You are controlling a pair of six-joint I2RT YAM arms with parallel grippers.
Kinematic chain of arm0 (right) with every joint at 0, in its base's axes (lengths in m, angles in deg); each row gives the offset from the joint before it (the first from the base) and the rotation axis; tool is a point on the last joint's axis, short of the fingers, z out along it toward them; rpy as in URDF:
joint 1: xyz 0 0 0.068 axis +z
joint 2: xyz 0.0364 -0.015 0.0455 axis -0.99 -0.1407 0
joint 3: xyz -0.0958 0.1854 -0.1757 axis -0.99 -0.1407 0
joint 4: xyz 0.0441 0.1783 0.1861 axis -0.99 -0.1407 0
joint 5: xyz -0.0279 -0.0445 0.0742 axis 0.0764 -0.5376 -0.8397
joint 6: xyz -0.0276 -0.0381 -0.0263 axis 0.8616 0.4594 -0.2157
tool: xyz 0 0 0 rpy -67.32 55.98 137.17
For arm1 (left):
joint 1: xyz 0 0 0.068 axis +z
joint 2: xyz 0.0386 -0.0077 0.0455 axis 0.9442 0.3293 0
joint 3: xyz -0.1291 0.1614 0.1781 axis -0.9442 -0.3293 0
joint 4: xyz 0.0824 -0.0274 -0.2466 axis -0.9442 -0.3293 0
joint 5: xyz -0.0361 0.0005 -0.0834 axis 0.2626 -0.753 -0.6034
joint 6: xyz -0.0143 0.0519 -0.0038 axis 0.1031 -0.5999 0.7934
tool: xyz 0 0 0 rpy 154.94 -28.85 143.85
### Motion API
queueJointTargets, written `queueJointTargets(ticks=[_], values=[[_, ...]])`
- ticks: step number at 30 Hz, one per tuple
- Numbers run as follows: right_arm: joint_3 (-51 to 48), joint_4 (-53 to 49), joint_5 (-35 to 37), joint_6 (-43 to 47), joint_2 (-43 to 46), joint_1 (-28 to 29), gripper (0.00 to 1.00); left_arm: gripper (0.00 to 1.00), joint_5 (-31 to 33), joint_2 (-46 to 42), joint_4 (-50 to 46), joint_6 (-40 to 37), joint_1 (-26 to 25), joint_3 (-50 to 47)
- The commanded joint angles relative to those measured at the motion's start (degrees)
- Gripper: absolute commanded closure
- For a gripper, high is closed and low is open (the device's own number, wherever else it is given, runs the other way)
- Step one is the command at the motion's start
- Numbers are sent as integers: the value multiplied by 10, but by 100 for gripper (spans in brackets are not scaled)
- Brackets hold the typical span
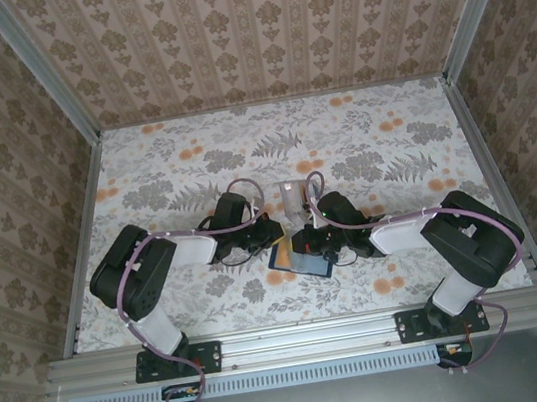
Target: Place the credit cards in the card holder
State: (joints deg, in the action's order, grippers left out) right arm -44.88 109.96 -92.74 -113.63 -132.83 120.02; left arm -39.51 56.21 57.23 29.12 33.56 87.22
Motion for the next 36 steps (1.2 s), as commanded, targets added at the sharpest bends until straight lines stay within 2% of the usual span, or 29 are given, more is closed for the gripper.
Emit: queueJointTargets(ticks=[1,7,11,18,23,36], values=[[-7,-14,6,1,16,-3,96,100,-14,1,26,-1,0,-6],[-20,-40,21,3,42,-4,94,100,-15,1,36,-3,1,-12],[-25,-49,26,1,49,-5,86,100,-16,1,41,-5,2,-15],[-28,-60,29,0,54,-4,84,100,-13,0,46,-5,2,-20],[-30,-56,22,1,57,-5,98,100,-15,-1,51,-6,2,-22],[-46,-90,41,-1,105,-6,100,100,-8,2,46,-18,4,-23]])
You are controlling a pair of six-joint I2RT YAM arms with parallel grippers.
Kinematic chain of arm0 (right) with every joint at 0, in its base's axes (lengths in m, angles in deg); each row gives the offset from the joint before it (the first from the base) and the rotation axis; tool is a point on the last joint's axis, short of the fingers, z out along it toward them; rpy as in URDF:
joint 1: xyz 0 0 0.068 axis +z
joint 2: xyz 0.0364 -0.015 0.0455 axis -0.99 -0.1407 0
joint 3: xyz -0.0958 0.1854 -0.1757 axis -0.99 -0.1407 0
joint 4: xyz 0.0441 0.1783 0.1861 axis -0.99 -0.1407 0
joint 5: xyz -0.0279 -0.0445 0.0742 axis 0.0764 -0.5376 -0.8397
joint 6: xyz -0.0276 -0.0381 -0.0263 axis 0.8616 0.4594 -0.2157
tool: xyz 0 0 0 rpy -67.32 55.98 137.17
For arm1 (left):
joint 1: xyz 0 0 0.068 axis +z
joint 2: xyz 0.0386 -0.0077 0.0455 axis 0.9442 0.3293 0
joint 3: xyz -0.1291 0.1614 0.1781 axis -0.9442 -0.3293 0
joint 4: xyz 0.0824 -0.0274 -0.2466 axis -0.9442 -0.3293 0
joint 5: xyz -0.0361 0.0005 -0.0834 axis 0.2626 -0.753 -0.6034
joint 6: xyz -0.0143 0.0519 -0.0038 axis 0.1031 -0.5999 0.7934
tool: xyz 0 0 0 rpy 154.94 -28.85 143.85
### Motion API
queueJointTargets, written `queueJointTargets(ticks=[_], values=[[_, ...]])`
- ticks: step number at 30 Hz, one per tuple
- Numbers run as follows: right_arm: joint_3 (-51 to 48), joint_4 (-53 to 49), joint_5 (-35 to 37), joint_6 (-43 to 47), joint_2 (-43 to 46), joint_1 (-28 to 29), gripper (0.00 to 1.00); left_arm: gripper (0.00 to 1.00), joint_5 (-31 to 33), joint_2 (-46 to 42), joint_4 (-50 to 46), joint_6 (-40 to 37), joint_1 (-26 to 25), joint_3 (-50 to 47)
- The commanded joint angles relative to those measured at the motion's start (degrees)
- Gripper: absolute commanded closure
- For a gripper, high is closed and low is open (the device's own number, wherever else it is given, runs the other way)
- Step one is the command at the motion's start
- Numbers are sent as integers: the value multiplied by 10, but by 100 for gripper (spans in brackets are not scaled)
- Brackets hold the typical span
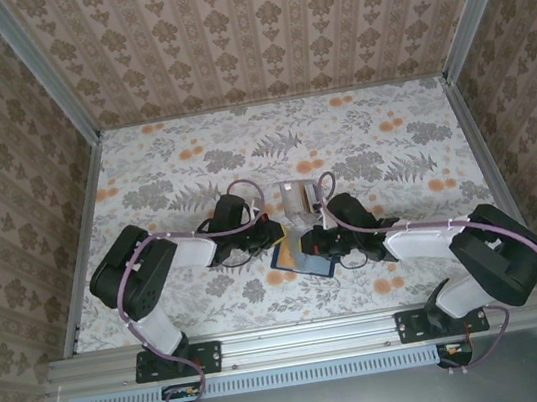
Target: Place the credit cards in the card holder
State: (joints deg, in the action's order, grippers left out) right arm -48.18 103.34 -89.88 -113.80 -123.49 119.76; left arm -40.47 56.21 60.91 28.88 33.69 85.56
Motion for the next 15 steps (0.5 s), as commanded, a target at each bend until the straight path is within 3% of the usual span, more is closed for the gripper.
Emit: queueJointTargets(ticks=[1,9,15], values=[[-16,-22,12,-3,12,-3,100,100,3,2,10,-17,3,-7],[-41,-28,22,-21,34,-4,100,100,3,1,11,-19,3,-11],[-46,-111,57,-27,88,-4,100,100,11,-6,-3,-27,3,-15]])
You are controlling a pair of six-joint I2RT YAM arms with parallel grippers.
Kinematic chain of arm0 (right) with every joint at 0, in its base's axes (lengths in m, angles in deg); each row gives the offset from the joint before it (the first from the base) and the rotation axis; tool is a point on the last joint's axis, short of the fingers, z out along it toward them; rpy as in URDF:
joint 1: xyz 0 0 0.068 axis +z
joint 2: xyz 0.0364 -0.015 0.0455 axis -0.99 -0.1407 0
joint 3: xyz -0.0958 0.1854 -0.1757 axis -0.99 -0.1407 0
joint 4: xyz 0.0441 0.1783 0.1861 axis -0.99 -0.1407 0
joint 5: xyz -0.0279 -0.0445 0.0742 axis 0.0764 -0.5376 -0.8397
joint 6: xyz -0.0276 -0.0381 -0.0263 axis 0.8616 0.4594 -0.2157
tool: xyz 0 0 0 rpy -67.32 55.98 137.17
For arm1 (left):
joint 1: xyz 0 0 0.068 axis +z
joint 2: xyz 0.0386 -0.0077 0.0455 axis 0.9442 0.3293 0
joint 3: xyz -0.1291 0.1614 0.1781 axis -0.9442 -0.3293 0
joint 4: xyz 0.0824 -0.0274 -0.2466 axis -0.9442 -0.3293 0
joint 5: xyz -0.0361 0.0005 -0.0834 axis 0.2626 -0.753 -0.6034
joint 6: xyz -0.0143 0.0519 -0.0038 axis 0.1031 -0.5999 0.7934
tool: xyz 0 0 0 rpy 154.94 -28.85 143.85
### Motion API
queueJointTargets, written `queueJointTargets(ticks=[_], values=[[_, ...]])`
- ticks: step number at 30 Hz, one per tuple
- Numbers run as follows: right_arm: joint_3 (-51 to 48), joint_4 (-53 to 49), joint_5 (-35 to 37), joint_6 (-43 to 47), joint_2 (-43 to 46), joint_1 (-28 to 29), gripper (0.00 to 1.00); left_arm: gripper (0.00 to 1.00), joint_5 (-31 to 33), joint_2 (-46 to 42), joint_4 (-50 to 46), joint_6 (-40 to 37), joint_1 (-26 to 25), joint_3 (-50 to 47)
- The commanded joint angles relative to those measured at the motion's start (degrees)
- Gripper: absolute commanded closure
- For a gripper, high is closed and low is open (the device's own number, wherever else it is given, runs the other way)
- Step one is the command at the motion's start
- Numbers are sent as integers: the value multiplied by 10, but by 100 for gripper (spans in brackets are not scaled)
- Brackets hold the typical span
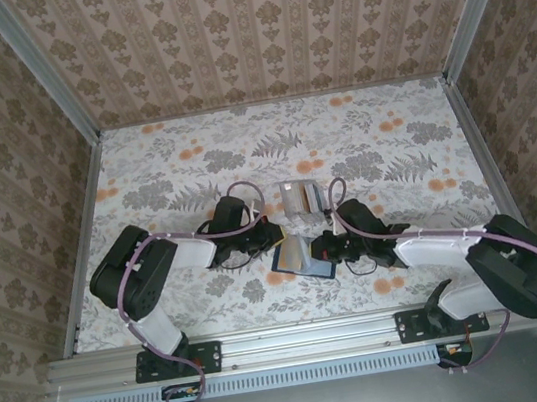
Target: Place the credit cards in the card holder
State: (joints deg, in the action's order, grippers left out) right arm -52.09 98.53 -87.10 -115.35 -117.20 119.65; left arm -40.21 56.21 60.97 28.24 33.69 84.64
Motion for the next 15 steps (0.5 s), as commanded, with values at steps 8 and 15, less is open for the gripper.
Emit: queueJointTargets(ticks=[8,15], values=[[-40,-211,122,-46,143,-3,98,86,37,-56,-89,-78,4,6],[-40,-259,155,-48,163,-3,70,75,51,-89,-158,-142,9,25]])
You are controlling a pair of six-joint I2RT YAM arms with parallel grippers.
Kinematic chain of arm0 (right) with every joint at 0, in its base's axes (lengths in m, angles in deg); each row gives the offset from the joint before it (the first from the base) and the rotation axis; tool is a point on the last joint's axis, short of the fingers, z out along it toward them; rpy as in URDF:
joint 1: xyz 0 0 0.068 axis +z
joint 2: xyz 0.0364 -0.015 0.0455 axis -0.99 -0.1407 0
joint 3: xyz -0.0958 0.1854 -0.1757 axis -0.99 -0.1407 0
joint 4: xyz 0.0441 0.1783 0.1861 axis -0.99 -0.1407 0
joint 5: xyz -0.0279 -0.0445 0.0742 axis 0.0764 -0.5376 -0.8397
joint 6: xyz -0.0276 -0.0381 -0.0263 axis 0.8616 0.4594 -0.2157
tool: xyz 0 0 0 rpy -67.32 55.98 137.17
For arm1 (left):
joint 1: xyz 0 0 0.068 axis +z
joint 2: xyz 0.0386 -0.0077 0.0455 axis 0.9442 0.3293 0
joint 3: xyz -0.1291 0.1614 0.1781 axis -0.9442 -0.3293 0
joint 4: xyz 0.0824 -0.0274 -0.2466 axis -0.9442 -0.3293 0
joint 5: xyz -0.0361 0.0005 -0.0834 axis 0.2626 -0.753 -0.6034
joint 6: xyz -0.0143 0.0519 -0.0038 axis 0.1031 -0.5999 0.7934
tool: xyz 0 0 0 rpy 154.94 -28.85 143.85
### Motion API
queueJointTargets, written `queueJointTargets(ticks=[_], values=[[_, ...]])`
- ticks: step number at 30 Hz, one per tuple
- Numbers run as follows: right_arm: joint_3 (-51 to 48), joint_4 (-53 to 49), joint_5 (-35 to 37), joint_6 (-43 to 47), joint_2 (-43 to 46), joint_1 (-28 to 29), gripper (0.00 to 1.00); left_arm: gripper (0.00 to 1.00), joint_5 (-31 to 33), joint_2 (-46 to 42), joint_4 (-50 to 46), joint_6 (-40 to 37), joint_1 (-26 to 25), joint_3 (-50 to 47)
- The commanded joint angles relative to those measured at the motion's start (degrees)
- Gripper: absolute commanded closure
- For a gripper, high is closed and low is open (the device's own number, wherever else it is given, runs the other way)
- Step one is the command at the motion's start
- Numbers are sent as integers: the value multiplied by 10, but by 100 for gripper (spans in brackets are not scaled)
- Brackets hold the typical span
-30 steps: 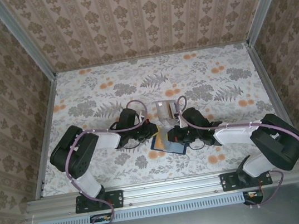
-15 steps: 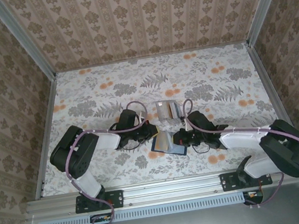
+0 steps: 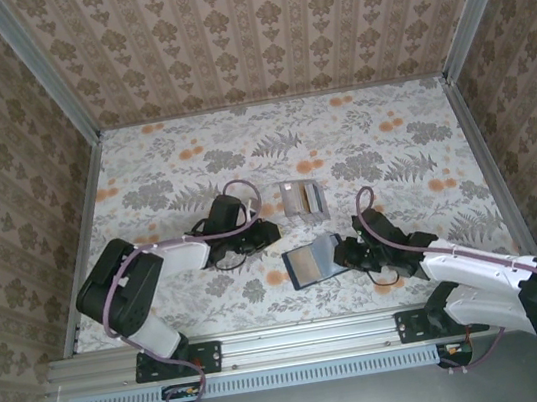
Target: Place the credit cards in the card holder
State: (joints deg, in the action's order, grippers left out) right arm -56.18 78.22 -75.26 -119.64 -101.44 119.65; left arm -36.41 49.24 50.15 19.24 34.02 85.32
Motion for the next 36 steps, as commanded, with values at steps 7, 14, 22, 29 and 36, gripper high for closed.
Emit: queueJointTargets(ticks=[7,14,22,29,36], values=[[56,-183,98,37,10,1,66,72,39,-21,-114,-140,-5,55],[107,-187,83,137,-10,29,64,70,72,-36,-91,-179,-24,34],[116,-90,-5,168,-98,41,64,67,147,-72,-58,-206,-47,-4],[118,-58,35,170,-164,31,56,67,184,-89,-50,-215,-56,-14],[122,-79,66,147,-135,20,56,67,198,-91,-7,-211,-64,-32]])
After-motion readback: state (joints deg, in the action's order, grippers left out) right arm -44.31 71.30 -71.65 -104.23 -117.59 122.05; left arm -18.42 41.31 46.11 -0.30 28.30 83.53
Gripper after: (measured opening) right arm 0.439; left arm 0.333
